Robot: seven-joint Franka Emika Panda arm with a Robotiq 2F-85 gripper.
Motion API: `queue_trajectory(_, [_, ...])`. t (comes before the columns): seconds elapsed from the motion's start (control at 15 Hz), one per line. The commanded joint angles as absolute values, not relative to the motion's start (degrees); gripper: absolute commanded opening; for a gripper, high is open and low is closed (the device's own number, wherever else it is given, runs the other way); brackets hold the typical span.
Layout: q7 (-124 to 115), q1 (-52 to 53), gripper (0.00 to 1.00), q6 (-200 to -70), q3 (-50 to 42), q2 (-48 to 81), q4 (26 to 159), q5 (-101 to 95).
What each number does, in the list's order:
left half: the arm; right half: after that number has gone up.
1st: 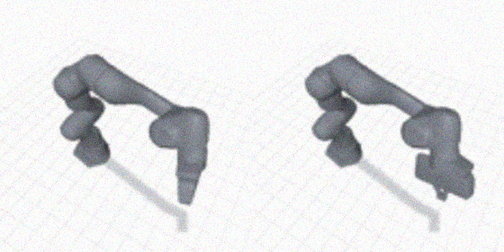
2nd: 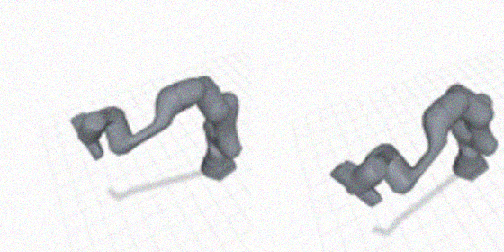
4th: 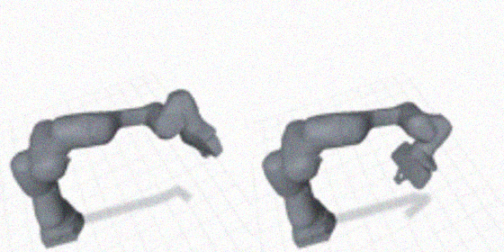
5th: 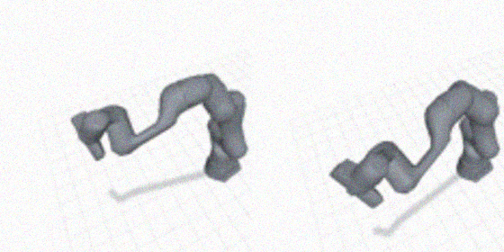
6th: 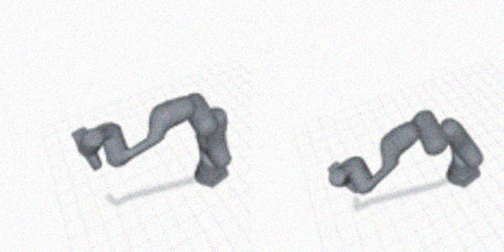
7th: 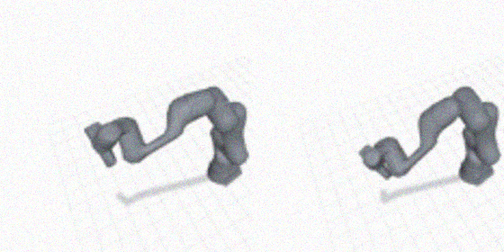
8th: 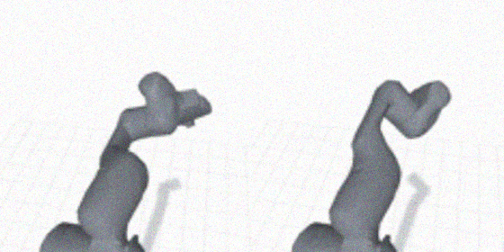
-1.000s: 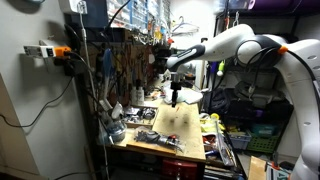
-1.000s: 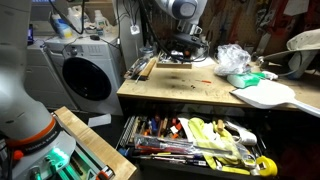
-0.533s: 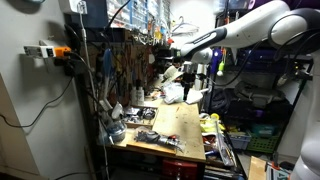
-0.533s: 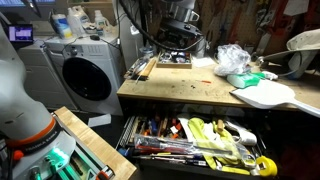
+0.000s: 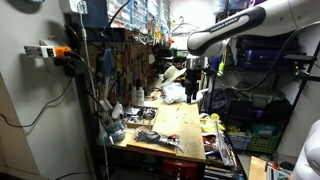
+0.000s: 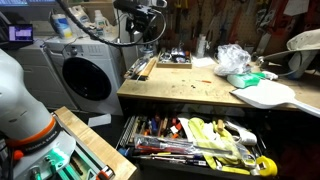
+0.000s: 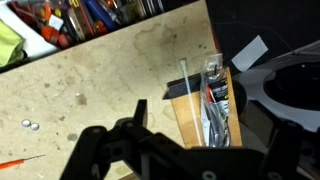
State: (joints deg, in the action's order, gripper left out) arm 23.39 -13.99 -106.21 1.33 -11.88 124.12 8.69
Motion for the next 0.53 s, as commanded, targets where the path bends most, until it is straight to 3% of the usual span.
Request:
queue_trajectory(0.0, [7.67,-15.01,1.00,-105.95,7.95,-20.79,132.17,6.63])
queue_trajectory(0.07, [3.61,-14.24,1.00,-106.17,8.48,-22.03,133.00,6.20])
queue_trajectory(0.13, [9.15,-9.54,1.00,-106.17,2.79,-17.25,128.89,6.61])
queue_trajectory(0.47, [3.44,-9.48,1.00,-106.20,4.43,-20.60,131.39,5.93])
